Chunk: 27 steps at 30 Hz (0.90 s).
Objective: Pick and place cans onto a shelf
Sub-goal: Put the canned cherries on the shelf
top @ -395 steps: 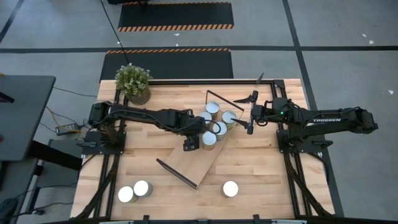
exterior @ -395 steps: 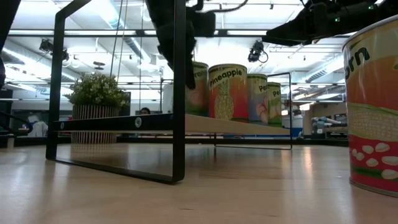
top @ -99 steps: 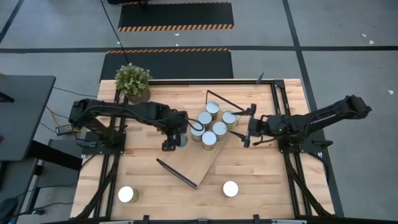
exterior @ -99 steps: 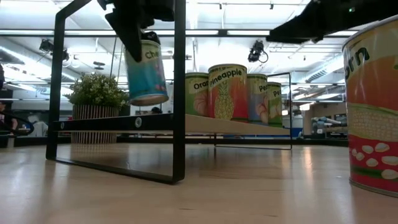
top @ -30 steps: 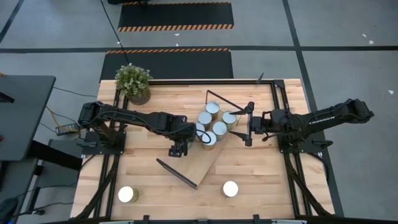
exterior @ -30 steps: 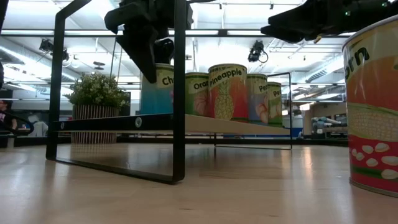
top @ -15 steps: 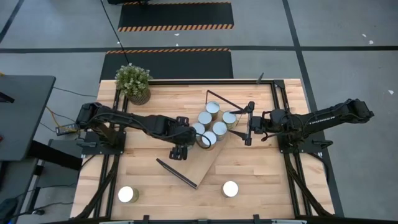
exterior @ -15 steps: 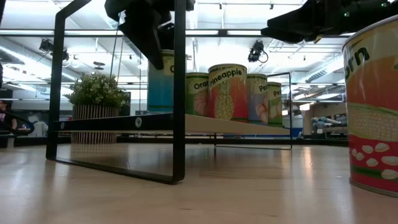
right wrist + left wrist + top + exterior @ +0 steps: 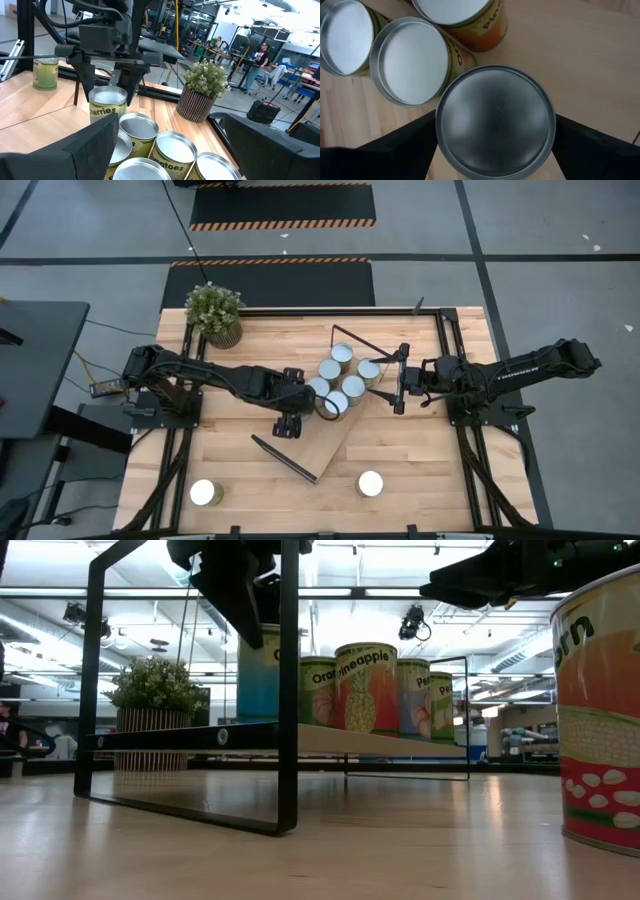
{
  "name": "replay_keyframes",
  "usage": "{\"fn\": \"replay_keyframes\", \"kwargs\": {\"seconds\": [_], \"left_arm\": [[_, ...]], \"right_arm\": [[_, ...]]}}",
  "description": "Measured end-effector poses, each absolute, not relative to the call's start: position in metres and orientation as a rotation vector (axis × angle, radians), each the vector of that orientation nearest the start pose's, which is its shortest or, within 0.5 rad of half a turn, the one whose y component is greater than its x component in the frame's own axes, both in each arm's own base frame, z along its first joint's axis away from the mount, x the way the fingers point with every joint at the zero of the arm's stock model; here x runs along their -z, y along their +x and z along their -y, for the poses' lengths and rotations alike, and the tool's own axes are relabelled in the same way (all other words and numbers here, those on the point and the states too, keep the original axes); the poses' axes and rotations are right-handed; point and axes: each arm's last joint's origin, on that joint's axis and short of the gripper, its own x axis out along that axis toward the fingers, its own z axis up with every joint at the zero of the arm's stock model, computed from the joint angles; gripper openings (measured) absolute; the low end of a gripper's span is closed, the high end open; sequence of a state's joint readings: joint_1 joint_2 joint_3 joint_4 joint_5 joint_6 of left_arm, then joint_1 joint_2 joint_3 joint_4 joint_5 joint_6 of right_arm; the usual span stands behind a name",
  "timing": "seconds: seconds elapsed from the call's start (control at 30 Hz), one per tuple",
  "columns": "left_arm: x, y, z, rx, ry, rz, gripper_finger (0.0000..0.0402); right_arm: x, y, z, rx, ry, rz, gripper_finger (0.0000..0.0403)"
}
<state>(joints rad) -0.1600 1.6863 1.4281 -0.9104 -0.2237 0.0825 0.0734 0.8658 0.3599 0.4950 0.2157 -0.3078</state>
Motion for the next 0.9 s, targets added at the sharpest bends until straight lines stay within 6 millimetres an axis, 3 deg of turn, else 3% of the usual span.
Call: {"fn": "replay_keyframes", "kwargs": {"seconds": [0.27, 0.9], "left_arm": [[-0.2641, 0.3342, 0.0487, 0.003, 0.244, -1.179, 0.0352], [-0.2656, 0.338, 0.0495, -0.047, 0.16, -1.135, 0.0352]], "right_arm": [[-0.2373, 0.1883, -0.0076, 0.139, -0.31, -0.033, 0.0368], [-0.2373, 0.1883, -0.0068, 0.143, -0.332, -0.035, 0.0368]]}}
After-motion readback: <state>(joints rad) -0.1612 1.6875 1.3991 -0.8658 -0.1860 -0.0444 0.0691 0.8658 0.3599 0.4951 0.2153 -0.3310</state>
